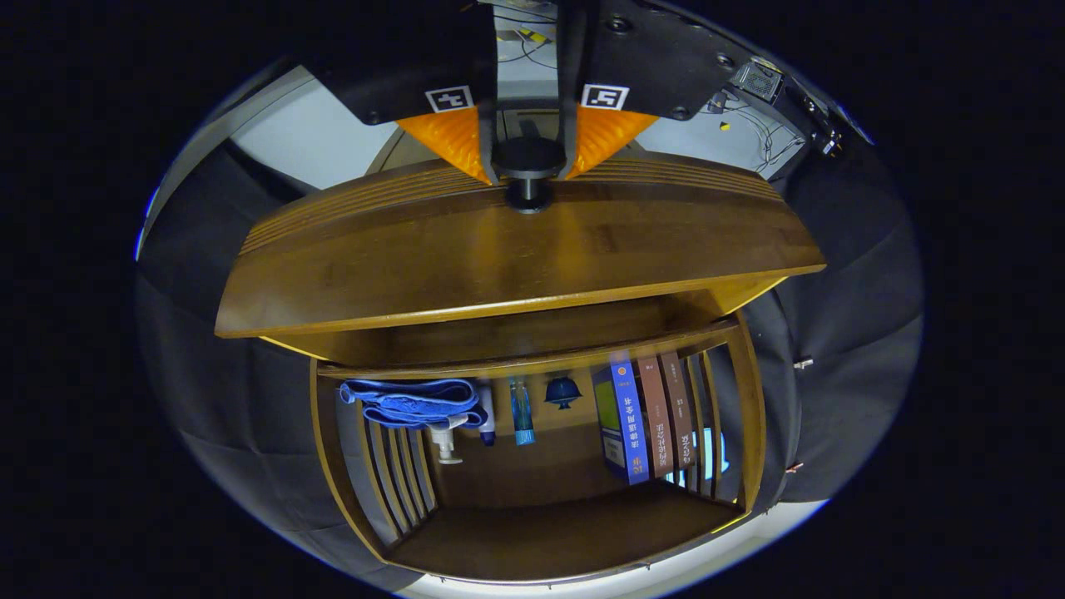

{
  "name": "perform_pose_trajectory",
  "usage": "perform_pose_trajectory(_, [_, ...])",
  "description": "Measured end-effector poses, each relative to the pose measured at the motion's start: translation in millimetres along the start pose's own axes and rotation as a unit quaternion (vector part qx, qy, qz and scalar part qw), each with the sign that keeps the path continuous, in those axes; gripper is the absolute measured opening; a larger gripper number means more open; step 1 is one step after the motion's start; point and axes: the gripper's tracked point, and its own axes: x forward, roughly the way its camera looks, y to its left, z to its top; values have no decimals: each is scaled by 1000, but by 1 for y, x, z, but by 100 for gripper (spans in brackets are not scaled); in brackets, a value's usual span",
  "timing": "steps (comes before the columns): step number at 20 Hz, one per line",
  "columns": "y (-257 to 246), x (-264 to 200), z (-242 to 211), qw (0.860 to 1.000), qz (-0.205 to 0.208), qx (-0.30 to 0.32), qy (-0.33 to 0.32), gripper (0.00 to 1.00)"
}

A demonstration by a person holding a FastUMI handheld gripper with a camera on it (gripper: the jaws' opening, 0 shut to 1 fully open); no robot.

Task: Pull open the drawer, take out the items inside it, and place them on the countertop above the cabinet.

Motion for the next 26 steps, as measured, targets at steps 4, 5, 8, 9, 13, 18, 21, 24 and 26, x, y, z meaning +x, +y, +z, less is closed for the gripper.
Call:
perform_pose_trajectory(4, [0, -9, -4, 1000, 2, 2, 3, 32])
perform_pose_trajectory(5, [0, -11, -4, 1000, 2, 1, 2, 32])
perform_pose_trajectory(8, [0, -14, -10, 1000, 1, 1, 6, 32])
perform_pose_trajectory(9, [-1, -15, -13, 1000, 1, 1, 9, 33])
perform_pose_trajectory(13, [-1, -14, -14, 1000, 0, 1, 10, 32])
perform_pose_trajectory(18, [-4, -15, -11, 1000, -7, 7, 1, 43])
perform_pose_trajectory(21, [-7, -27, 6, 999, -10, 16, -26, 71])
perform_pose_trajectory(24, [-10, -38, 26, 999, -6, 33, -33, 99])
perform_pose_trajectory(26, [-13, -47, 49, 998, -5, 37, -48, 100])
